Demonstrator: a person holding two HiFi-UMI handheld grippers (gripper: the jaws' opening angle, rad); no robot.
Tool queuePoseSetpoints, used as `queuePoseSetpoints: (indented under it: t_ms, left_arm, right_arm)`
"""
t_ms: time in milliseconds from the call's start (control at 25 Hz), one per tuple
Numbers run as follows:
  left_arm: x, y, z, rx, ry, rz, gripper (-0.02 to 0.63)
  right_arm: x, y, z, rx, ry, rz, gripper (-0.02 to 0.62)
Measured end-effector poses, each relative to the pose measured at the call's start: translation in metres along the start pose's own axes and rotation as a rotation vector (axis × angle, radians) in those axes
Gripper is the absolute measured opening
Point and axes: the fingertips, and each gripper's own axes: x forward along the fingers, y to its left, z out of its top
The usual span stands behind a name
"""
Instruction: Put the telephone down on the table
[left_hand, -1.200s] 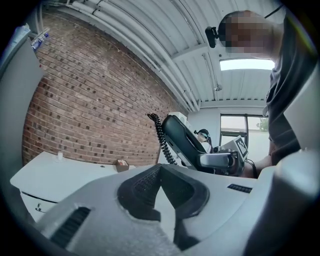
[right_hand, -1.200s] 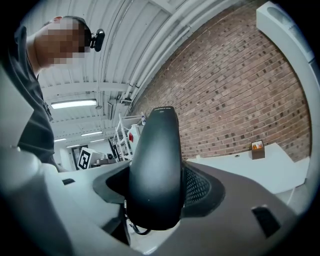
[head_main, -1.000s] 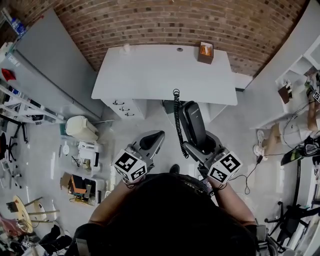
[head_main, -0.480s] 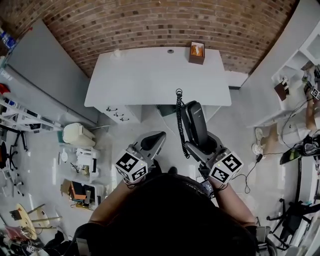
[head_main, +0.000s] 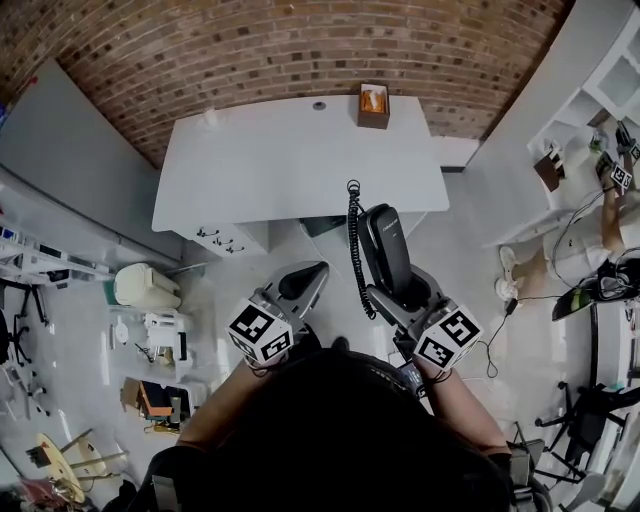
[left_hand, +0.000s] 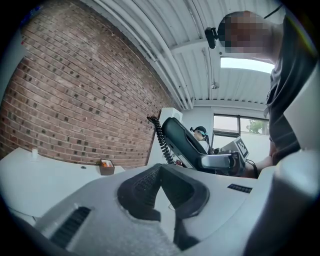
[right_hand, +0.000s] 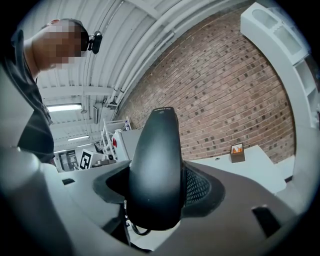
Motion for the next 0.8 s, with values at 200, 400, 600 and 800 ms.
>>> queuePoseSetpoints:
  t_ms: [200,400,600,800]
  left_arm:
    - [0.004,0.023,0.0,-0.007,-0.001,-0.013,0.008]
    - [0.003,0.059,0.008,-0.012,-0.009,-0.017,0.008]
    - [0.0,0.108,0.023,-0.017,-0.011,-0.024,0.008]
    - [-0.007,0.159,0.044,-0.014,-0.011,-0.043,0.008]
  right_arm:
    - [0.021,-0.01,-0.001,0.0,0.006,-0.019,0.279]
    - [0.056,-0.015,0.003,-0.006,0.018,-0.021,0.279]
    - [0.107,-0.02,0.014,-0.002,0.017,-0.028,0.279]
    - [0.161,-0.02,0.029,-0.009,0.012,-0.038,0.278]
